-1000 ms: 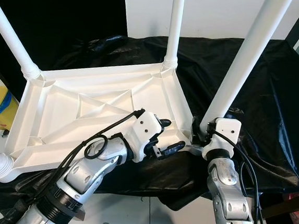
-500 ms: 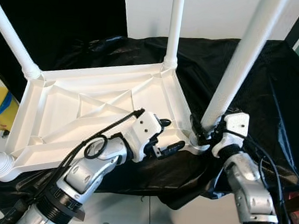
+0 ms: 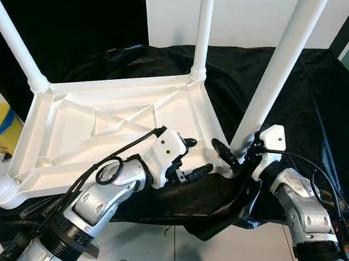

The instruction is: Building children table

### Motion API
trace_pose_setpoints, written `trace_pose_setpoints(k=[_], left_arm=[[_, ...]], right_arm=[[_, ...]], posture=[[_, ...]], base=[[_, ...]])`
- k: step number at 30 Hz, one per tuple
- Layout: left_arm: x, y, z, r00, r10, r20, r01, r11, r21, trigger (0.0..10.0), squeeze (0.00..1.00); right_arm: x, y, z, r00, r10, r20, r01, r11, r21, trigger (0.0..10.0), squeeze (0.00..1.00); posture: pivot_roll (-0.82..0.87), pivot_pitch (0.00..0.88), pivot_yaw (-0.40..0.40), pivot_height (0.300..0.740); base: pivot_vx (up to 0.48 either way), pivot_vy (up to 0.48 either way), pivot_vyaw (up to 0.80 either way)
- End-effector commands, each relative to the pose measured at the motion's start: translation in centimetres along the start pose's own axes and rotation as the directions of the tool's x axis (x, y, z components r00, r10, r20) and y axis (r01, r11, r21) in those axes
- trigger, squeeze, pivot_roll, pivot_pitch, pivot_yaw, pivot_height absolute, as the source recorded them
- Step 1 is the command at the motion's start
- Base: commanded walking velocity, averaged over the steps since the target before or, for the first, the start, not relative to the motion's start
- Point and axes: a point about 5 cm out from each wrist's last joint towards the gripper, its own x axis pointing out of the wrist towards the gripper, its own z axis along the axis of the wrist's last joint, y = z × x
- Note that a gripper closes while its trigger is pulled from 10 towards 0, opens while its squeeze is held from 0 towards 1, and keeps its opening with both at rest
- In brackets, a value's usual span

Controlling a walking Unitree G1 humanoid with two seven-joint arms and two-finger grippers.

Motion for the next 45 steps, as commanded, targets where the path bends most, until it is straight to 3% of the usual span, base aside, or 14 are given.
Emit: trace_pose_setpoints(k=[1, 10, 11, 12, 14, 24, 25, 27, 28, 35, 37, 45], left_arm=[[-0.2, -0.7, 0.1, 0.995, -0.098, -0.002, 0.098, 0.995, -0.006, 10.0, 0.0], [-0.3, -1.0, 0.1, 0.994, -0.107, -0.007, 0.107, 0.994, -0.017, 10.0, 0.0], [-0.3, -1.0, 0.1, 0.994, -0.107, -0.007, 0.107, 0.994, -0.017, 10.0, 0.0], [-0.3, -1.0, 0.1, 0.994, -0.107, -0.008, 0.107, 0.994, -0.018, 10.0, 0.0], [-0.3, -1.0, 0.1, 0.994, -0.107, -0.008, 0.107, 0.994, -0.019, 10.0, 0.0], [-0.3, -1.0, 0.1, 0.994, -0.108, -0.012, 0.108, 0.994, -0.02, 10.0, 0.0], [-0.3, -1.0, 0.1, 0.994, -0.109, -0.014, 0.109, 0.994, -0.02, 10.0, 0.0], [-0.3, -1.0, 0.1, 0.994, -0.109, -0.014, 0.109, 0.994, -0.02, 10.0, 0.0], [-0.3, -1.0, 0.1, 0.994, -0.11, -0.015, 0.11, 0.994, -0.021, 10.0, 0.0], [-0.4, -1.1, 0.1, 0.993, -0.115, -0.017, 0.115, 0.993, -0.023, 10.0, 0.0], [-0.4, -1.2, 0.1, 0.993, -0.119, -0.016, 0.118, 0.993, -0.025, 10.0, 0.0], [-0.3, -1.3, 0.1, 0.992, -0.127, -0.015, 0.127, 0.992, -0.025, 10.0, 0.0]], right_arm=[[0.2, -0.1, -0.3, 0.999, 0.051, -0.016, -0.051, 0.999, -0.007, 10.0, 0.0], [0.4, -0.7, -0.8, 0.994, 0.093, -0.054, -0.095, 0.995, -0.033, 10.0, 0.0], [0.4, -0.8, -0.8, 0.994, 0.094, -0.054, -0.096, 0.995, -0.035, 4.7, 0.0], [0.4, -0.9, -0.8, 0.994, 0.092, -0.054, -0.094, 0.995, -0.035, 0.5, 0.0], [0.4, -0.9, -0.9, 0.994, 0.095, -0.054, -0.097, 0.995, -0.035, 0.0, 0.0], [0.0, -0.9, -1.4, 0.995, 0.081, -0.055, -0.082, 0.996, -0.024, 0.0, 0.0], [-0.2, -0.9, -1.6, 0.997, 0.06, -0.054, -0.061, 0.998, -0.011, 1.5, 0.0], [-0.2, -0.9, -1.6, 0.997, 0.06, -0.054, -0.061, 0.998, -0.011, 1.5, 0.0], [-0.3, -0.9, -1.7, 0.998, 0.039, -0.052, -0.039, 0.999, -0.002, 10.0, 0.0], [-0.6, -0.7, -1.8, 0.991, -0.127, -0.04, 0.128, 0.991, 0.026, 10.0, 0.0], [-0.7, -0.5, -1.9, 0.976, -0.211, -0.045, 0.212, 0.977, 0.026, 10.0, 0.0], [-0.7, 0.6, -1.3, 0.93, -0.368, 0.001, 0.366, 0.927, 0.079, 10.0, 0.0]], posture=[[-0.04, 0.089, 0.037, 0.74], [-0.03, 0.093, 0.033, 0.74], [-0.03, 0.095, 0.033, 0.74], [-0.03, 0.095, 0.033, 0.74], [-0.03, 0.096, 0.033, 0.74], [-0.03, 0.097, 0.038, 0.74], [-0.03, 0.098, 0.039, 0.74], [-0.03, 0.098, 0.039, 0.74], [-0.03, 0.098, 0.039, 0.74], [-0.04, 0.1, 0.044, 0.74], [-0.04, 0.101, 0.045, 0.74], [-0.05, 0.095, 0.046, 0.74]], base=[[0.0, 0.0, 0.0], [0.0, 0.0, 0.0], [0.0, 0.0, 0.0], [0.0, 0.0, 0.0], [0.0, 0.0, 0.0], [0.0, 0.0, 0.0], [0.0, 0.0, 0.0], [0.0, 0.0, 0.0], [0.0, 0.0, 0.0], [0.0, 0.0, 0.0], [0.0, 0.0, 0.0], [0.0, 0.0, 0.0]])
